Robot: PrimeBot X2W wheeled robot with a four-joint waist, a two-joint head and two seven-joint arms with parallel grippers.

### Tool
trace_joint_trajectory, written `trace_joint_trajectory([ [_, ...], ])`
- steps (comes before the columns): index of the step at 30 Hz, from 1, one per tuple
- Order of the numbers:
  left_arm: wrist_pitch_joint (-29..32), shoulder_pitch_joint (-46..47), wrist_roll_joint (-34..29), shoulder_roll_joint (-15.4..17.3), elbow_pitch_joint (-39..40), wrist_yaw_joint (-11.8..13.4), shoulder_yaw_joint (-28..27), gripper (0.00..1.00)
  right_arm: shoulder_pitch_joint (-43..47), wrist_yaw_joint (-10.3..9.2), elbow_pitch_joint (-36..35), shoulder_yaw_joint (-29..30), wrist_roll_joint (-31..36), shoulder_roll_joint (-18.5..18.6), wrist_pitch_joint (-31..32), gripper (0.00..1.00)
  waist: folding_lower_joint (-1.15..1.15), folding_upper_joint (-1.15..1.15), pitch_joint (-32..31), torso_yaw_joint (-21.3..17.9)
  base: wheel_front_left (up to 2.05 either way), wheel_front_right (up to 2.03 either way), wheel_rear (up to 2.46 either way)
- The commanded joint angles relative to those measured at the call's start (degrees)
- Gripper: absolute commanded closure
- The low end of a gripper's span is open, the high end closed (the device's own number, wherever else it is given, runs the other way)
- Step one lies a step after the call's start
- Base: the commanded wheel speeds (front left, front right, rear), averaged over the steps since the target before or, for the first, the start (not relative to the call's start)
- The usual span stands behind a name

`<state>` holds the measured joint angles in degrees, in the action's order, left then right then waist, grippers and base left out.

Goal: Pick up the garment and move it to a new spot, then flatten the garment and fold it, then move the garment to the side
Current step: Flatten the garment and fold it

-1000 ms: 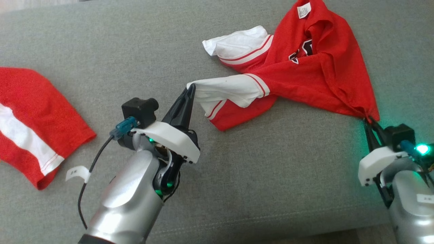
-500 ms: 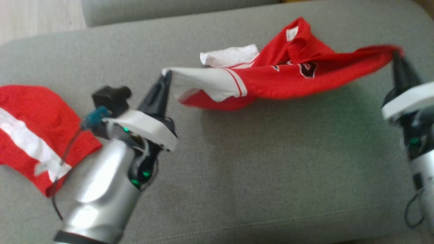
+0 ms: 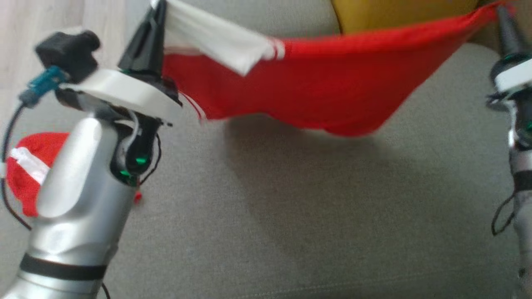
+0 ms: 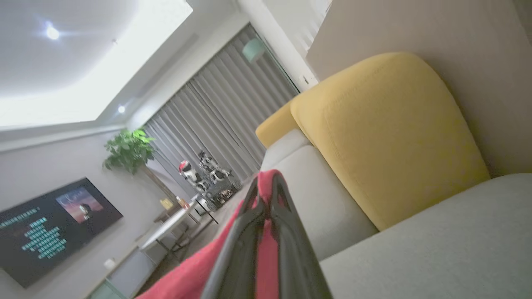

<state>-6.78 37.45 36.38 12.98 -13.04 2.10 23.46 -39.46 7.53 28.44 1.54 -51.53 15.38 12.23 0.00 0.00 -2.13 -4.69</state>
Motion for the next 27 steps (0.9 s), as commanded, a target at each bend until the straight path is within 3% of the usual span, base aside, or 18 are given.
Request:
trace_joint_trajectory([
  [1,0.65,3.50,0.62,2.58,3.69,0.89,-3.19,1.00,-3.34,-0.04,-2.34,1.83,-0.07,-1.43,0.75,1.00,0.00,0.00,-1.36,0.37,0.00,0.00,0.00],
  [5,2.60,1.99,1.14,3.67,7.75,2.90,-4.22,1.00,-3.74,-0.04,-3.47,7.82,2.89,-5.11,2.29,1.00,0.00,0.00,-2.91,0.48,0.00,0.00,0.00],
  [10,7.15,-0.29,2.17,5.40,15.37,5.98,-5.26,1.00,-4.49,-0.04,-9.75,18.33,11.28,-10.99,7.49,1.00,0.00,0.00,-3.74,0.29,0.00,0.00,0.00],
  [14,11.20,0.57,2.76,6.16,19.10,7.84,-5.40,1.00,-6.12,-0.04,-15.48,23.68,18.07,-12.37,13.64,1.00,0.00,0.00,-2.27,0.21,0.00,0.00,0.00],
  [17,13.82,3.85,3.56,5.41,18.25,8.58,-5.20,1.00,-9.34,-0.04,-14.70,25.14,18.44,-12.46,16.21,1.00,0.00,0.00,0.35,0.08,0.00,0.00,0.00],
  [21,17.12,13.36,3.11,4.13,13.44,9.21,-4.58,1.00,-18.24,-0.04,-9.18,27.10,20.92,-12.48,16.35,1.00,0.00,0.00,8.97,-0.66,0.00,0.00,0.00],
  [27,17.41,36.69,-0.87,0.20,0.91,9.14,-3.41,1.00,-38.94,-0.04,-2.02,26.96,22.92,-12.49,12.43,1.00,0.00,0.00,26.06,-0.65,0.00,0.00,0.00],
])
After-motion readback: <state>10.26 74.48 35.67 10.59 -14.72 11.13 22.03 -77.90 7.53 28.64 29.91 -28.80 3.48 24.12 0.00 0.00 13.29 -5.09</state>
